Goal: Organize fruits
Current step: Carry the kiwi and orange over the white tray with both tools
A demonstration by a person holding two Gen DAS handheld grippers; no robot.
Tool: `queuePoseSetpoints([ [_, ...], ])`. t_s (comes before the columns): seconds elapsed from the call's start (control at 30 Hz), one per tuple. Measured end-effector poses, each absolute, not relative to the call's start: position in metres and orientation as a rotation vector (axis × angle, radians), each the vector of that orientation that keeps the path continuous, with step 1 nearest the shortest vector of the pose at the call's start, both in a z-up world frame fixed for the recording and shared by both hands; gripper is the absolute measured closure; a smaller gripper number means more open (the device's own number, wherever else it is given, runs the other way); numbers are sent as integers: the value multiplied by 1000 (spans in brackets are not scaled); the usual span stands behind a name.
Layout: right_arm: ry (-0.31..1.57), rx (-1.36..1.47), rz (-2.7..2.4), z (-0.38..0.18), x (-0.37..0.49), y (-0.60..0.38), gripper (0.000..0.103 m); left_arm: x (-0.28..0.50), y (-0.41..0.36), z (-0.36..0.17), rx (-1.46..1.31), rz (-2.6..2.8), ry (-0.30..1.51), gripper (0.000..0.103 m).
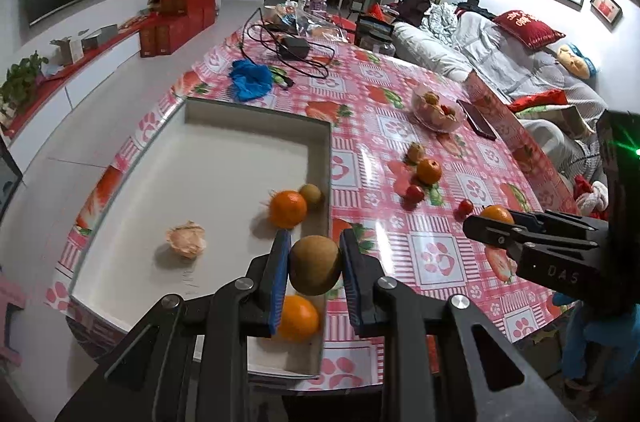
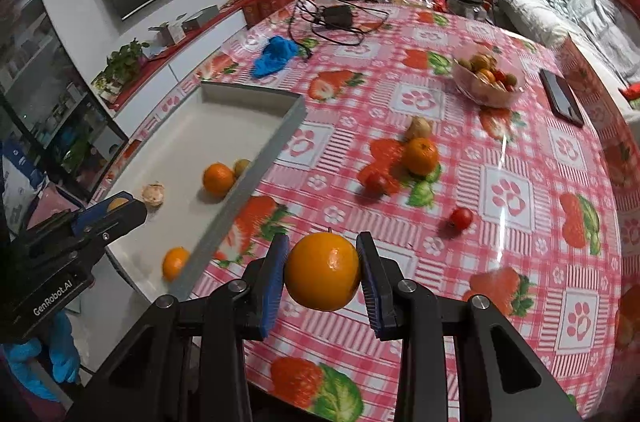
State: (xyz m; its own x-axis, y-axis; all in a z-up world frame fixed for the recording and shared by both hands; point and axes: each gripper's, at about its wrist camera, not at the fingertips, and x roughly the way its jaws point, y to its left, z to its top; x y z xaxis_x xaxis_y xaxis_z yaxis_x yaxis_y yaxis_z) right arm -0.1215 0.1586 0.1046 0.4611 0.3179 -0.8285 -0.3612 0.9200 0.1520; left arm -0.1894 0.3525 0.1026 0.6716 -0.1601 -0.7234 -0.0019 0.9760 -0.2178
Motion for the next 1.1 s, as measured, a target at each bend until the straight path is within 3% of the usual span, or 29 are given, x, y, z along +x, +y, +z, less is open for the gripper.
queuePoseSetpoints([
  [0.5,978,-135,557,129,-106,239,67,-187,425,140,-205,25,743,76],
  [1.1,1044,-186,598,106,-67,280,67,-152,437,92,-235,46,853,76],
])
